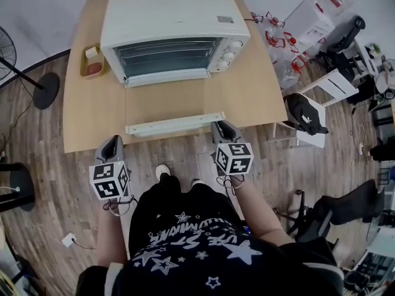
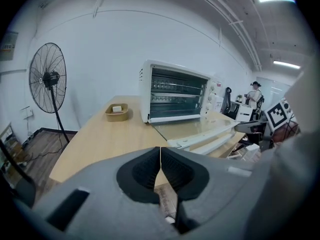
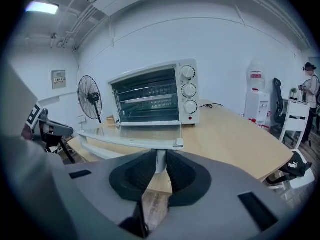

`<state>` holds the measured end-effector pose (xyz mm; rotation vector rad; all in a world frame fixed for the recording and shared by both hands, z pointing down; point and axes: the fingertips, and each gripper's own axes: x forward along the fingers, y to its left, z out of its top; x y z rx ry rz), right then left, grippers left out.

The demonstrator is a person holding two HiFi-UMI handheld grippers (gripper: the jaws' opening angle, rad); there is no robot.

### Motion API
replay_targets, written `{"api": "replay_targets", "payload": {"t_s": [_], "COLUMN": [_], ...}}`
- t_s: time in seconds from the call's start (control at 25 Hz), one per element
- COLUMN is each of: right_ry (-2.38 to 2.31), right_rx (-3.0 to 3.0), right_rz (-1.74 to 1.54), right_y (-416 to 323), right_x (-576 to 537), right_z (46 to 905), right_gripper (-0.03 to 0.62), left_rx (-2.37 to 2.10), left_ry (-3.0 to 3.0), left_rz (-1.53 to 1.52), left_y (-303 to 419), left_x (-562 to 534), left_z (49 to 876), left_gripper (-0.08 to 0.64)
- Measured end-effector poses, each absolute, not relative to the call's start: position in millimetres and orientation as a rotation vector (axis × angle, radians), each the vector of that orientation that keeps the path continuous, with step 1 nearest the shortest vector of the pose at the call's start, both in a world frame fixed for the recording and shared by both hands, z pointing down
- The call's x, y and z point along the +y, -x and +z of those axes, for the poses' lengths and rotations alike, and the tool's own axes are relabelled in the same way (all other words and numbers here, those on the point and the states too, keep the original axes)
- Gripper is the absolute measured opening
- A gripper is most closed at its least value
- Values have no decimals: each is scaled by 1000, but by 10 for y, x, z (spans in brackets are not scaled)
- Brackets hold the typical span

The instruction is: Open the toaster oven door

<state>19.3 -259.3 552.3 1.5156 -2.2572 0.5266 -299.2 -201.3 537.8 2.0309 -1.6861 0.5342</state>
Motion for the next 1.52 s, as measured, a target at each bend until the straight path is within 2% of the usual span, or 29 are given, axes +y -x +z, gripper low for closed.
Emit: {"api": "replay_targets", "payload": {"t_s": [0.84,1.2,1.52], "right_ry": [-1350,-1208,-1057], "right_rx": [-2233,-2297,-2453], "right_rz": [572,552,477], "right_y": [-230,-272,-356], "right_x": [-2510,-2413,-2179], "right_z": [6031,5964,5619], "right_gripper": [63,55,46], "left_rx": [-1800,-1882,-2025], "left_ry": [-1890,-1831,-1718], "left_rz": [506,500,436], "left_y": [2780,2468,2046], "left_x": [-1539,-1202,-456], "left_z": [5424,5297,5126], "left_gripper": [21,21,21]}}
